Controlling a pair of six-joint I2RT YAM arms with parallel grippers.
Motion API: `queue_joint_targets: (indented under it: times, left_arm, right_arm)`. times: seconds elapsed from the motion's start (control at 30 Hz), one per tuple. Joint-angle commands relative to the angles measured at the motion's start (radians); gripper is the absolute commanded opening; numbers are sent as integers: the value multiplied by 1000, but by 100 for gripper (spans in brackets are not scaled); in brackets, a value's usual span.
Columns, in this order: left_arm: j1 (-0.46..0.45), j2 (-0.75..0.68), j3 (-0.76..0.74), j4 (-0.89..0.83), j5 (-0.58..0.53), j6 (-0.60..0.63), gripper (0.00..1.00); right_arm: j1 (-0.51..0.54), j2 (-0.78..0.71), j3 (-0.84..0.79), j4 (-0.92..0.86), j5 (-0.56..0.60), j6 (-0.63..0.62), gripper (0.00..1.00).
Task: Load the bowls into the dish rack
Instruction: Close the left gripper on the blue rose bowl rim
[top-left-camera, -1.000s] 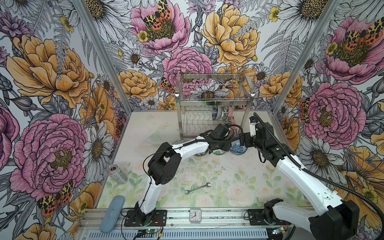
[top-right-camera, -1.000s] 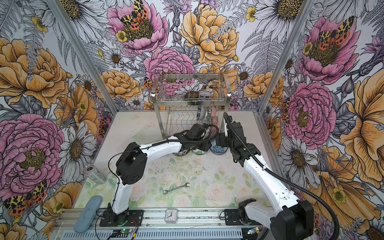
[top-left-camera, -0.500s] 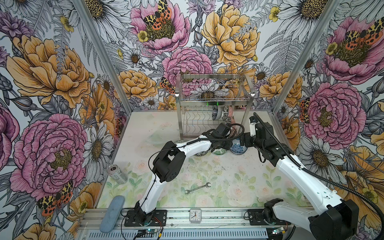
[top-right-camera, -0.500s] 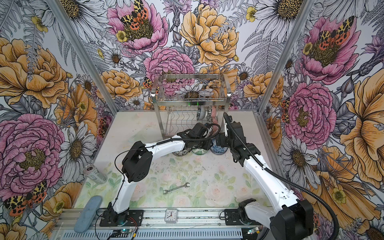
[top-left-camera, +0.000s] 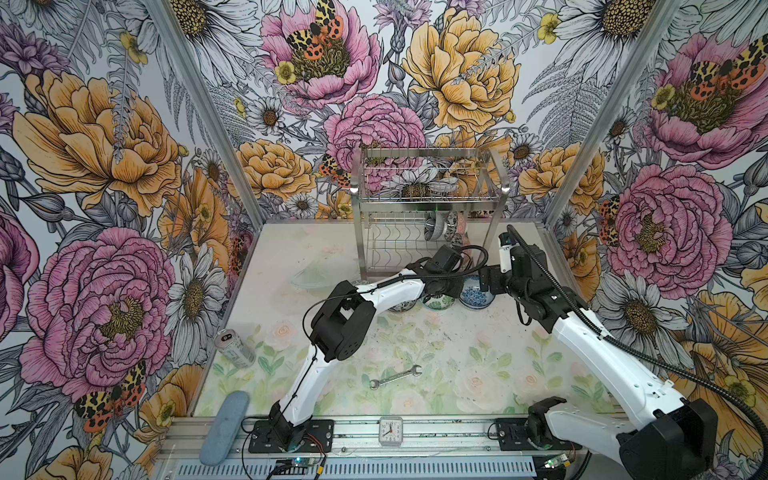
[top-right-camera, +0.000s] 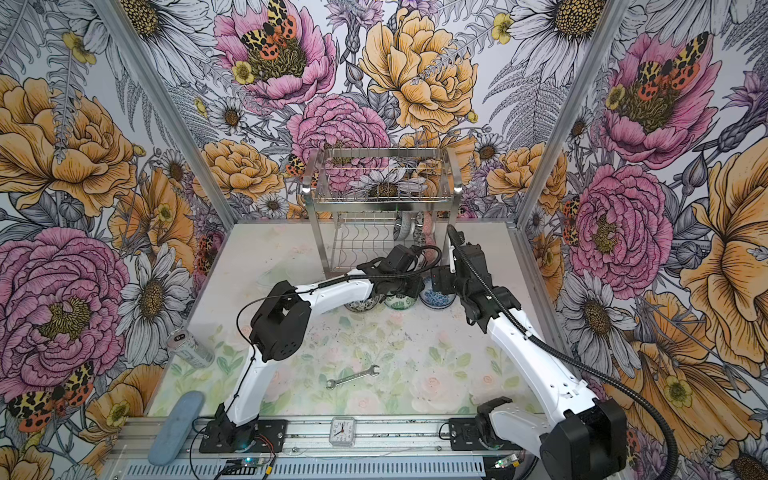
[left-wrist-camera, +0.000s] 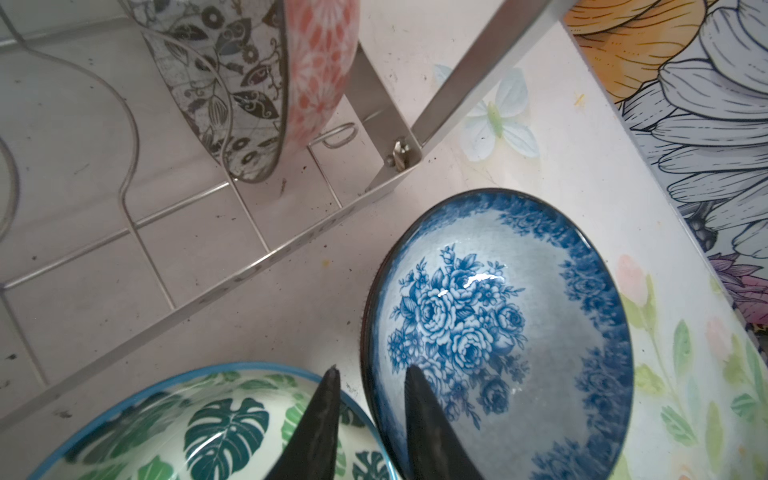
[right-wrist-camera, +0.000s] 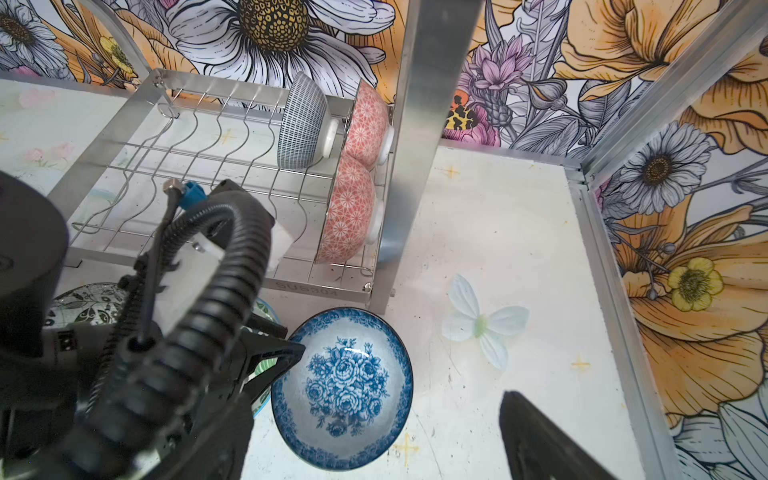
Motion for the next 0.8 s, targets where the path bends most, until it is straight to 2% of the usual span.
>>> queue_joint_targets:
  times: [0.0,0.63,0.77]
  left_arm:
    - [8,23,37,-1,-26,8,28]
    - [9,65,83,-22,-21,2,23]
    - [9,63,87,-24,-22,2,19]
  right_arm:
    - [-10,-4,-12,29,-9,15,95]
    - [-12,-5,-24,38,-11,17,95]
    - [-13,-5,-25,39,-13,18,95]
